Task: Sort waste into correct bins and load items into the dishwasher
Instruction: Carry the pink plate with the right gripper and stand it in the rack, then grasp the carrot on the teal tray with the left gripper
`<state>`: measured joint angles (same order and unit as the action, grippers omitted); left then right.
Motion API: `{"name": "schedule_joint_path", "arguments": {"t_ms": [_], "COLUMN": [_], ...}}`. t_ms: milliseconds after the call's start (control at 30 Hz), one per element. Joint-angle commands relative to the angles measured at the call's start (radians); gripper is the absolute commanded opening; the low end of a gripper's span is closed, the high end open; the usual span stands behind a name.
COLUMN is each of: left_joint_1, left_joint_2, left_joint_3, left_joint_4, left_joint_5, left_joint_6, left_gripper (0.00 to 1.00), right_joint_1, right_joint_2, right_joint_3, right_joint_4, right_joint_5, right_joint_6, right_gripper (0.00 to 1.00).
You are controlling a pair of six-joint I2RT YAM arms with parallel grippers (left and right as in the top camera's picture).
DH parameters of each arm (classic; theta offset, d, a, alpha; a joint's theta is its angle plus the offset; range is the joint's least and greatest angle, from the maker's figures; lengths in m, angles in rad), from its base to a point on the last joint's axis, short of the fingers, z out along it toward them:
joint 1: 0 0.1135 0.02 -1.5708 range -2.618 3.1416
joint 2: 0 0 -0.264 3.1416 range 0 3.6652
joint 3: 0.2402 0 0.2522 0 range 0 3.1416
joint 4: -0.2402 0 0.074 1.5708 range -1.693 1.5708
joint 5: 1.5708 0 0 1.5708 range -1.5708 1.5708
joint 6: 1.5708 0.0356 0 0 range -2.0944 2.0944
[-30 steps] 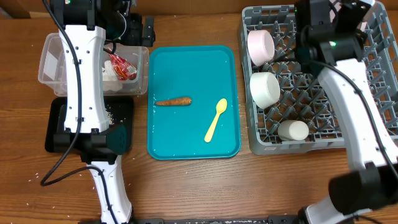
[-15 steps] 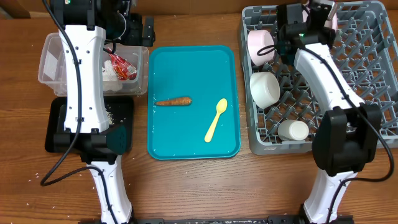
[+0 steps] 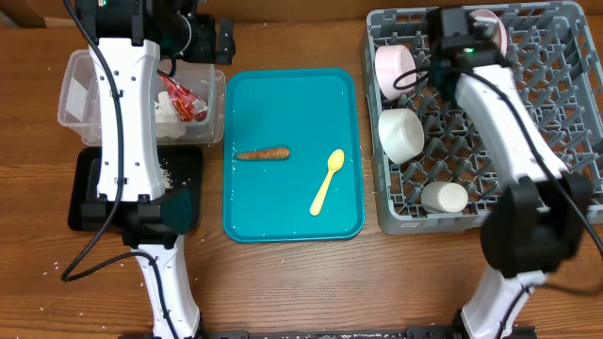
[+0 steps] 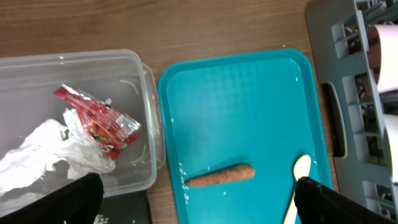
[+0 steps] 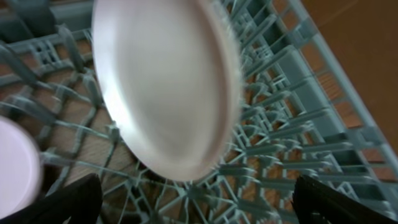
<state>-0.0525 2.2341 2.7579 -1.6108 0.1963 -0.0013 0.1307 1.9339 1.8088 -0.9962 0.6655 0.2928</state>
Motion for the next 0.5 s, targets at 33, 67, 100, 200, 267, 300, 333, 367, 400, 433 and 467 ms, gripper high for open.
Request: {"name": "schedule_joint_path", "arguments": {"t_ms": [33, 67, 100, 200, 267, 300, 333, 367, 400, 433, 467], "left_joint_1": [-0.023, -0.035, -0.056, -0.108, -0.153, -0.175, -0.201, -0.222, -0.236, -0.253, -0.259], "left_joint_2": [0.004, 0.004, 0.006, 0.013, 0.014, 0.014, 0.014, 0.014, 0.014, 0.014, 0.014], "left_joint_3": [-0.003, -0.033, -0.076, -0.203, -0.34, -0.41, -0.488, -0.553, -0.595, -0.657, -0.687], "left_joint_4": [-0.079, -0.079, -0.079, -0.079, -0.054, -0.029, 0.015, 0.062, 0.098, 0.157, 0.187], "left_joint_5": [0.055, 0.057, 0.058, -0.022, -0.121, -0.143, -0.161, -0.163, -0.163, -0.163, -0.163], "left_joint_6": [0.026, 0.013, -0.023, -0.145, -0.299, -0.326, -0.349, -0.365, -0.376, -0.403, -0.424], "left_gripper": [0.88, 0.86, 0.84, 0.7, 0.71, 0.72, 0.72, 0.73, 0.73, 0.72, 0.71], "right_joint_1": [-0.003, -0.003, -0.003, -0.003, -0.003, -0.003, -0.003, -0.003, -0.003, -0.003, -0.003], "right_joint_2": [-0.305, -0.353, -0.401, -0.484, -0.511, -0.512, -0.505, -0.496, -0.484, -0.466, -0.46], "right_joint_3": [0.12, 0.12, 0.12, 0.12, 0.12, 0.12, 0.116, 0.115, 0.115, 0.115, 0.115], "right_joint_4": [-0.049, -0.06, -0.071, -0.103, -0.115, -0.118, -0.127, -0.138, -0.15, -0.168, -0.174], "right_joint_5": [-0.109, -0.178, -0.253, -0.363, -0.422, -0.433, -0.453, -0.458, -0.458, -0.458, -0.458], "right_joint_6": [0.018, 0.018, 0.018, 0.018, 0.018, 0.018, 0.018, 0.018, 0.018, 0.018, 0.018], "right_gripper": [1.0, 1.0, 1.0, 1.0, 1.0, 1.0, 1.0, 1.0, 1.0, 1.0, 1.0]}}
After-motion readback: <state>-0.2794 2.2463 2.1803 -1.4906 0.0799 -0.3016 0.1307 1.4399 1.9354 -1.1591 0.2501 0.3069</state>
